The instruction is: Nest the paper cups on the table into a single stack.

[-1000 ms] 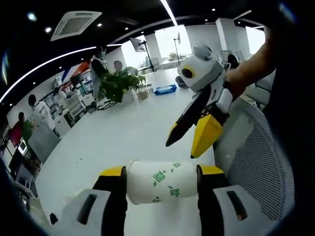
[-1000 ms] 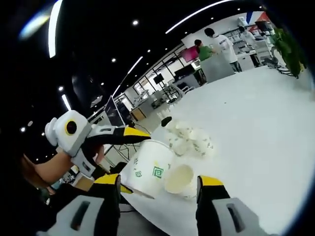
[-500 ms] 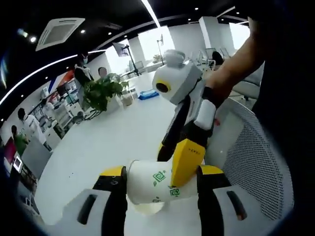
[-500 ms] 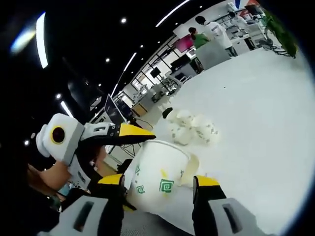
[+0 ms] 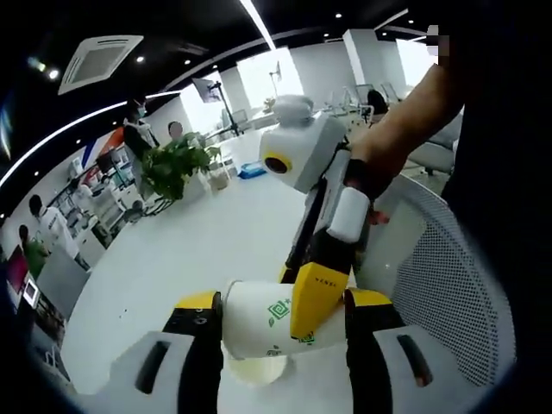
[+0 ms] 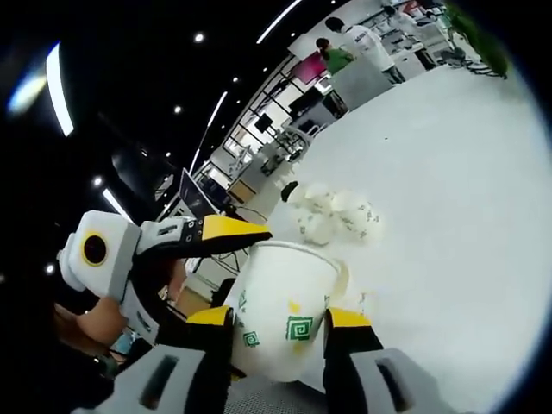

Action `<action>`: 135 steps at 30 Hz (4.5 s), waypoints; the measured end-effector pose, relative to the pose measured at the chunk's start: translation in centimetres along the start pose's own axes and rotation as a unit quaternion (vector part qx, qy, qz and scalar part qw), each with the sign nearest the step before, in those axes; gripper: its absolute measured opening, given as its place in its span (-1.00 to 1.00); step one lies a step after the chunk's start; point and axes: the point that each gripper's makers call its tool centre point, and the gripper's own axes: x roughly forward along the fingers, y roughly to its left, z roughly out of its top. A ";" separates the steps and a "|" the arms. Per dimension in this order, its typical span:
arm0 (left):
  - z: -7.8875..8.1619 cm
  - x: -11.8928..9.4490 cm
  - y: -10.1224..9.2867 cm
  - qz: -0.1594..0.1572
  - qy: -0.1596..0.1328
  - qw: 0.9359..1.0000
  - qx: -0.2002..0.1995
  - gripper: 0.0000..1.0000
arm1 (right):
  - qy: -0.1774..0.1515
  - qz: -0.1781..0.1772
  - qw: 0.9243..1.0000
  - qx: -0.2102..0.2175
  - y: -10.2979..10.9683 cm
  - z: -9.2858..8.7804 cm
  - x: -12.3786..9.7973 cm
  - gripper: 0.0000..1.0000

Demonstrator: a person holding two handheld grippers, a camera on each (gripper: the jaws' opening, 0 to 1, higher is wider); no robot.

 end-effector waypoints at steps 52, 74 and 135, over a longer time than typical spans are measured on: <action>-1.3 -3.4 -2.2 -0.165 0.017 0.979 -0.114 -0.70 | 0.013 0.062 0.984 -0.165 2.0 -1.7 -0.5 -0.32; -1.7 -4.1 -4.4 -0.213 0.038 0.970 -0.113 -1.00 | 0.032 0.063 0.962 -0.265 2.3 -2.5 -0.7 -0.21; -5.7 -1.8 1.6 -0.113 0.134 0.984 -0.014 -1.00 | -0.028 -0.073 0.956 -0.282 -2.7 -1.0 -2.0 0.96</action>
